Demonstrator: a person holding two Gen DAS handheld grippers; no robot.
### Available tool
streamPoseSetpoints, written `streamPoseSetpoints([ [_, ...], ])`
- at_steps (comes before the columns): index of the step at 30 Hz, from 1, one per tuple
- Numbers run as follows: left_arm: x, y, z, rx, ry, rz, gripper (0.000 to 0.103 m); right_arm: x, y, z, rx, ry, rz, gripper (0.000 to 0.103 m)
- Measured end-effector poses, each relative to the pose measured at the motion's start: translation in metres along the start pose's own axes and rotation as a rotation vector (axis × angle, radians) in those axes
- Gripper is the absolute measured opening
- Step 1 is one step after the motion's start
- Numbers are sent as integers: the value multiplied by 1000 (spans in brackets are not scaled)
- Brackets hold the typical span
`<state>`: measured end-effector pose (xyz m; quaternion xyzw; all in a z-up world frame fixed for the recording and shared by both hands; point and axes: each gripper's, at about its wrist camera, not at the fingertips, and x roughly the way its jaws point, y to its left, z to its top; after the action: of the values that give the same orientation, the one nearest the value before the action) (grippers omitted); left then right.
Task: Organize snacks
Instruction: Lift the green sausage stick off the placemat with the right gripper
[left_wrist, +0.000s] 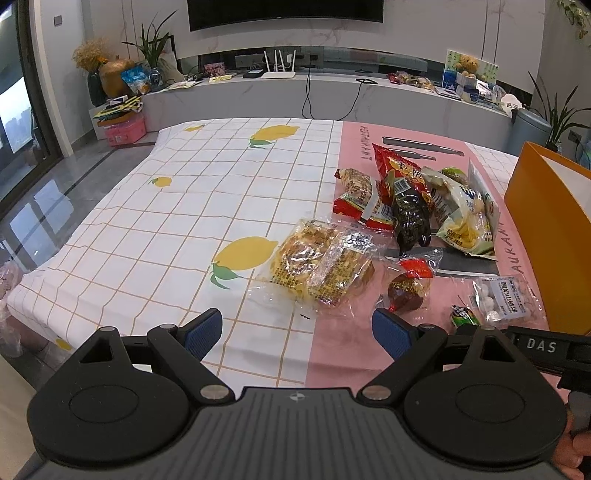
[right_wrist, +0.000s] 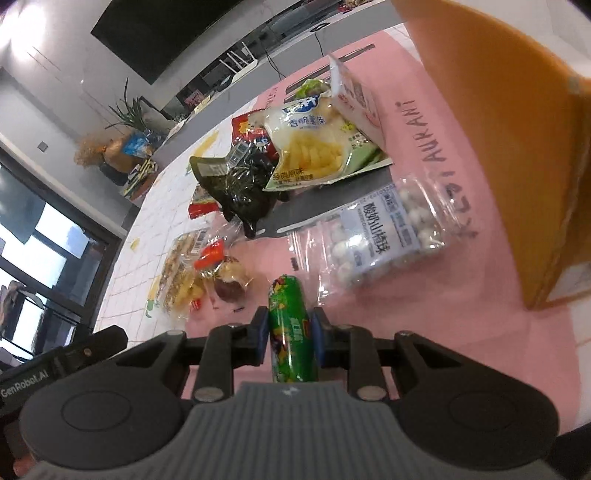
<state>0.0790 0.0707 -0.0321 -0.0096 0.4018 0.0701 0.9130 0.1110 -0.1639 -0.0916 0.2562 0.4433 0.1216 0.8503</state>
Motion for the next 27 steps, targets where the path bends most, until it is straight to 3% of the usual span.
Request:
streamPoseSetpoints([
  [5,1,0,0,-2,4,3,103,7,34,-14,-229,-47,-108,22],
  [8,0,1,0,-8,4,2,103,12,43,-21,-265,-57,-88,22],
  [13,-3,5,1,-19,-2,-7,103,24,7,-11,89,-15,151,22],
  [14,-3,6,1,-22,0,-6,103,24,0,-9,144,-16,186,18],
  [18,-3,10,2,-41,3,-18,103,17,-10,-2,233,-28,296,8],
  [23,-4,8,2,-37,4,-20,103,-2,8,7,78,-84,171,7],
  [27,-2,8,2,-36,7,-13,103,-2,8,3,43,-77,143,7],
])
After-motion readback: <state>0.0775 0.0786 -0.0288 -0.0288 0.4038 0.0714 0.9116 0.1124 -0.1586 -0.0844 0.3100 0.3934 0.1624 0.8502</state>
